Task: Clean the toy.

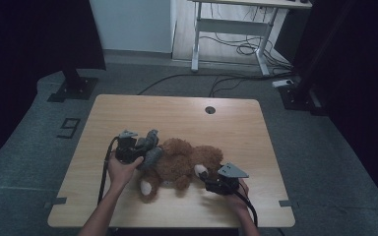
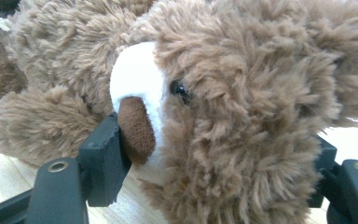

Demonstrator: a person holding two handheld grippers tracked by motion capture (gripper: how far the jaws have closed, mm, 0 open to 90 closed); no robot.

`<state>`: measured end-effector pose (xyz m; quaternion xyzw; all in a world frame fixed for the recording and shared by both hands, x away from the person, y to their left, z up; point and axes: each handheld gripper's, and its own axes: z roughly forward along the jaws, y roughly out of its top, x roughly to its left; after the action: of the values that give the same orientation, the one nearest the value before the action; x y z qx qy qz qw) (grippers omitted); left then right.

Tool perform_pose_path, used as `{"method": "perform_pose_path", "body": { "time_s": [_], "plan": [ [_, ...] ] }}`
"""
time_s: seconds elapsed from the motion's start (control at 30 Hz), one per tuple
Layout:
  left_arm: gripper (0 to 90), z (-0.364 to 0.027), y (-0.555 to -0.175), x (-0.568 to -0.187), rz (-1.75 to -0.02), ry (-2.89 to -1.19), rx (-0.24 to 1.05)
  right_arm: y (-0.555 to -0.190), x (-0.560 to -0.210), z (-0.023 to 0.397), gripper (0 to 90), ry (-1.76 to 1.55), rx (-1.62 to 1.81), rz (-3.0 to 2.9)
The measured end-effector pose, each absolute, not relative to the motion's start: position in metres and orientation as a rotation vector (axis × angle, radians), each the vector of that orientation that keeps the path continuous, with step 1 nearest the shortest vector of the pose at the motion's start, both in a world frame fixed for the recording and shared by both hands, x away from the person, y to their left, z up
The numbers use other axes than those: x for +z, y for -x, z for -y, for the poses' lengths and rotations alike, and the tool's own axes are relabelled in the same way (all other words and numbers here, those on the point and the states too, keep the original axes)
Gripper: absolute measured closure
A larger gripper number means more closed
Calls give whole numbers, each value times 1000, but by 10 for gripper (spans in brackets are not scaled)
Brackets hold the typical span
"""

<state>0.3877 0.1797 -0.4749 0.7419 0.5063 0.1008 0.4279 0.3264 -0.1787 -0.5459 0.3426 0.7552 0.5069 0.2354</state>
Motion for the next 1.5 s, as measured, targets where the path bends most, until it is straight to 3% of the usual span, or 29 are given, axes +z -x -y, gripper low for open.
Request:
{"method": "perform_pose_path", "body": {
  "time_s": [0.27,0.37,0.57,0.67,0.87,1.2,1.5],
  "plan": [
    [782,-131,-379,-449,-1113,-1963,428,-327,-547,179,276,-948,1390,-2070],
    [782,-104,-378,-444,-1052,-1990,421,-327,-547,179,276,-950,1393,-2069],
    [781,-56,-378,-445,-963,-2007,275,-327,-547,180,276,-951,1393,-2067],
    [782,-44,-376,-450,-955,-2040,342,-327,-548,180,276,-955,1391,-2068],
    [783,-80,-382,-459,-1025,-1973,260,-327,-547,179,276,-942,1387,-2070],
    [780,-156,-377,-472,-1175,-1865,310,-327,-547,179,276,-942,1389,-2071],
    [778,-184,-368,-483,-1228,-1816,323,-327,-548,179,276,-946,1397,-2065]
  ]
}}
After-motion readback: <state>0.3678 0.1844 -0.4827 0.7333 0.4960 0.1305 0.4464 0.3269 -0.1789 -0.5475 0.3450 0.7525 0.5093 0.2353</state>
